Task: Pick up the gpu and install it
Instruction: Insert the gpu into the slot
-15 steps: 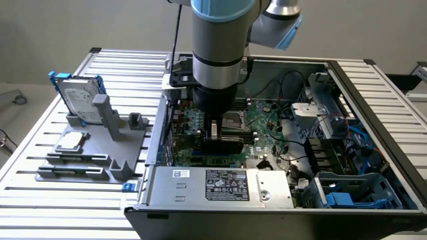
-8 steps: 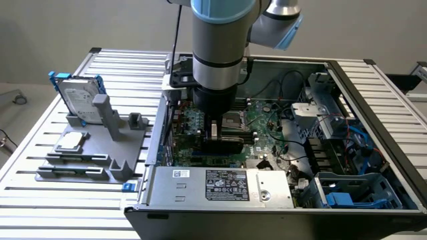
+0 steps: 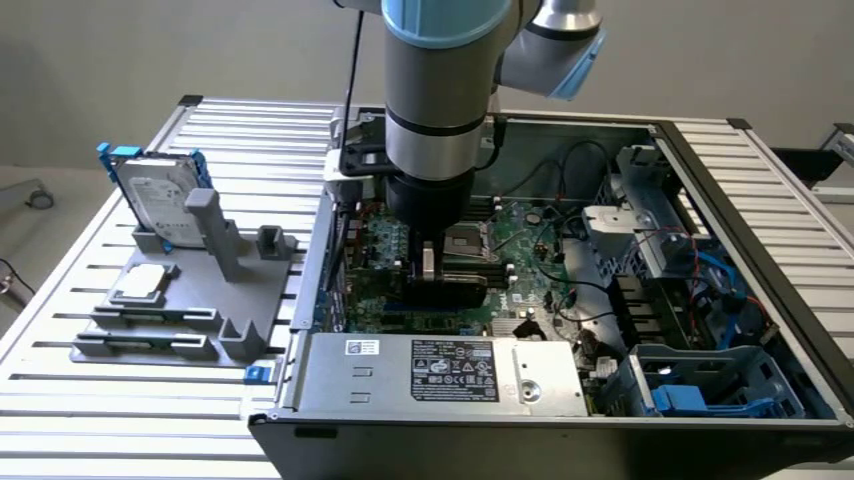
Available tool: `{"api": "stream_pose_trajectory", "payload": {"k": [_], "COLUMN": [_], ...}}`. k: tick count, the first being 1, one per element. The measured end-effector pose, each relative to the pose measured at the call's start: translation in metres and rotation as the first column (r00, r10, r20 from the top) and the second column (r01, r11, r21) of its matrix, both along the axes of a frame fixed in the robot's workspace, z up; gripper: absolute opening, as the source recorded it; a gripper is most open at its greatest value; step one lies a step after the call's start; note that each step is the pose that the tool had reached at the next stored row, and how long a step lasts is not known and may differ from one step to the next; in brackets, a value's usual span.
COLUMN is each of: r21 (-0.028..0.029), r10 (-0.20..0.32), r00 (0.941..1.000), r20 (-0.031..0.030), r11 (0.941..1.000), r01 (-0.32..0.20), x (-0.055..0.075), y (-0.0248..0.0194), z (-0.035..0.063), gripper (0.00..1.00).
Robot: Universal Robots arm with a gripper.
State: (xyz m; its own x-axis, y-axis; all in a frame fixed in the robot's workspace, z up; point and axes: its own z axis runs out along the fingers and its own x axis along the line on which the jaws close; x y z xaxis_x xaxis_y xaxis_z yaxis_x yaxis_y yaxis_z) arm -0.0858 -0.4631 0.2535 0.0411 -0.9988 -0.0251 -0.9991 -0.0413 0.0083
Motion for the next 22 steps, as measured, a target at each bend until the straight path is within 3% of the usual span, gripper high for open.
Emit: {"api": "stream_pose_trajectory", "payload": {"k": [22], "r21": [0.0], "r10": [0.0], "r00": [1.0], "r20": [-0.0001], "r11": [1.0], "r01": [0.0], "x": [0.0], "y": [-0.0031], "z": [-0.0042], "gripper": [0.27]}}
